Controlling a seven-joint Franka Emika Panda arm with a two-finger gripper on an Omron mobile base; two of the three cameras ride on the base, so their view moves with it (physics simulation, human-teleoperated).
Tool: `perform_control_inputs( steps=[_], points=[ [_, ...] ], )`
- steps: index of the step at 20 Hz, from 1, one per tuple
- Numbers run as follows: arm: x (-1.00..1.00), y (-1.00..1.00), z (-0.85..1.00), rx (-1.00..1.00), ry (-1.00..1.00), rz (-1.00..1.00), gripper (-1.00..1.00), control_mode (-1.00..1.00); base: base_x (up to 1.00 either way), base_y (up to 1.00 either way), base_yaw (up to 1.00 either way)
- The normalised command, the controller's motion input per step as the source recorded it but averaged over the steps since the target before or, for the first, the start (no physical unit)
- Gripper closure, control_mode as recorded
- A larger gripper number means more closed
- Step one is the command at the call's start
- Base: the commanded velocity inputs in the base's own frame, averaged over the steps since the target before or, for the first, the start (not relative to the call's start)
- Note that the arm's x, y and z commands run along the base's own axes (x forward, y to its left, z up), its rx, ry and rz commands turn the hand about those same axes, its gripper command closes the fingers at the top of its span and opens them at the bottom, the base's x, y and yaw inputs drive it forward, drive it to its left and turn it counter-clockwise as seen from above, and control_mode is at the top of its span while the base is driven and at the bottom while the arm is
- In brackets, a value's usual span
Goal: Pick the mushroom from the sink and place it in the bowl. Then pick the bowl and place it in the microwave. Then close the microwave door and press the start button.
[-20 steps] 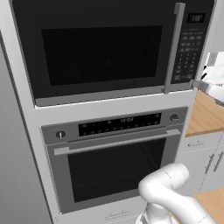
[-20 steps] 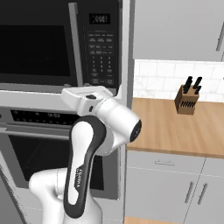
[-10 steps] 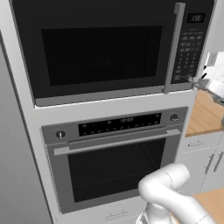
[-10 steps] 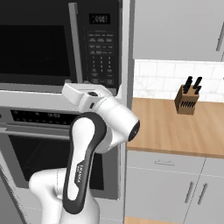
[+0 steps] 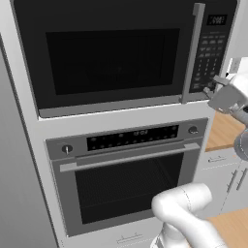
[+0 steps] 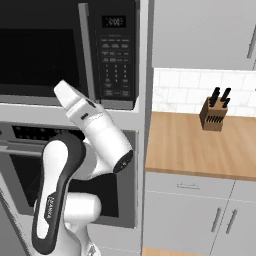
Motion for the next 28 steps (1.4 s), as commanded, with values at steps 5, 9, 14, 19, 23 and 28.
perform_control_inputs(
  steps=[5, 9, 14, 19, 23, 28],
  points=[
    [-0.51, 0.29, -0.18, 0.36, 0.26, 0.00, -1.00, -1.00, 0.00, 0.00, 0.00],
    [-0.03, 0.00, -0.09, 0.41, 0.43, 0.00, -1.00, -1.00, 0.00, 0.00, 0.00],
    [-0.01, 0.00, -0.50, 0.35, 0.42, 0.00, -1.00, -1.00, 0.00, 0.00, 0.00],
    [0.17, -0.05, -0.69, 0.32, 0.34, 0.08, -1.00, -1.00, 0.00, 0.00, 0.00],
    [0.71, 0.00, -0.50, 0.32, 0.40, 0.14, -1.00, -1.00, 0.00, 0.00, 0.00],
    [0.94, -0.11, -0.35, 0.31, 0.30, 0.16, -1.00, -1.00, 0.00, 0.00, 0.00]
  ],
)
